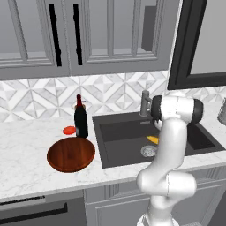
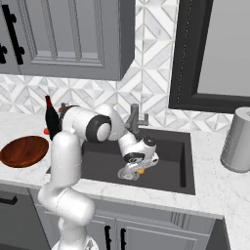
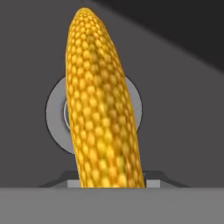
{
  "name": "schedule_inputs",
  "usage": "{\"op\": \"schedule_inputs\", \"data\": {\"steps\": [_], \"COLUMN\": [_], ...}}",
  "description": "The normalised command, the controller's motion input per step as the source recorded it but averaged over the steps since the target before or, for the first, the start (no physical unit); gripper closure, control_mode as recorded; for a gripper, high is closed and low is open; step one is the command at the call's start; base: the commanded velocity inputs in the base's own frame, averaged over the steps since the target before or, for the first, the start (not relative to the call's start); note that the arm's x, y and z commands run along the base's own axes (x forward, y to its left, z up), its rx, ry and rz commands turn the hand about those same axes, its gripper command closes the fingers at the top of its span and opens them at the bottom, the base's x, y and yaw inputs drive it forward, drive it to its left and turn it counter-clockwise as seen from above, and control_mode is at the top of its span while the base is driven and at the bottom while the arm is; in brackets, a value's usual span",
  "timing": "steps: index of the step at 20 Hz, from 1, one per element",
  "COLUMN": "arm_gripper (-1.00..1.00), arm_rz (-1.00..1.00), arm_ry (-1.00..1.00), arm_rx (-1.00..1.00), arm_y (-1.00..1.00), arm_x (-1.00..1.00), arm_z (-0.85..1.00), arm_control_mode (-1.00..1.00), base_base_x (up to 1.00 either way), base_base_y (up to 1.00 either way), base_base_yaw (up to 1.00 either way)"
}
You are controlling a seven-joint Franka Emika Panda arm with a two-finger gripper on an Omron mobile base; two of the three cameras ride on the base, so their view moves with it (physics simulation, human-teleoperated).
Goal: Pick the corn from the sink and place it in the bowl. Then pick the bowl and place it in the microwave. Then close the microwave door and press the start button.
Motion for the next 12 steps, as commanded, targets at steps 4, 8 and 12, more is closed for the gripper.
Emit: {"op": "schedule_inputs", "data": {"steps": [4, 8, 12], "arm_gripper": [1.00, 1.00, 1.00], "arm_rz": [0.00, 0.00, 0.00], "arm_ry": [-0.12, -0.12, -0.16], "arm_rx": [0.00, 0.00, 0.00], "arm_y": [-0.15, -0.12, -0.01], "arm_x": [-0.50, -0.57, -0.55], "arm_z": [1.00, 1.00, 1.00], "arm_control_mode": [-1.00, -1.00, -1.00], "base_base_x": [0.00, 0.00, 0.00], "base_base_y": [0.00, 0.00, 0.00], "base_base_yaw": [0.00, 0.00, 0.00]}}
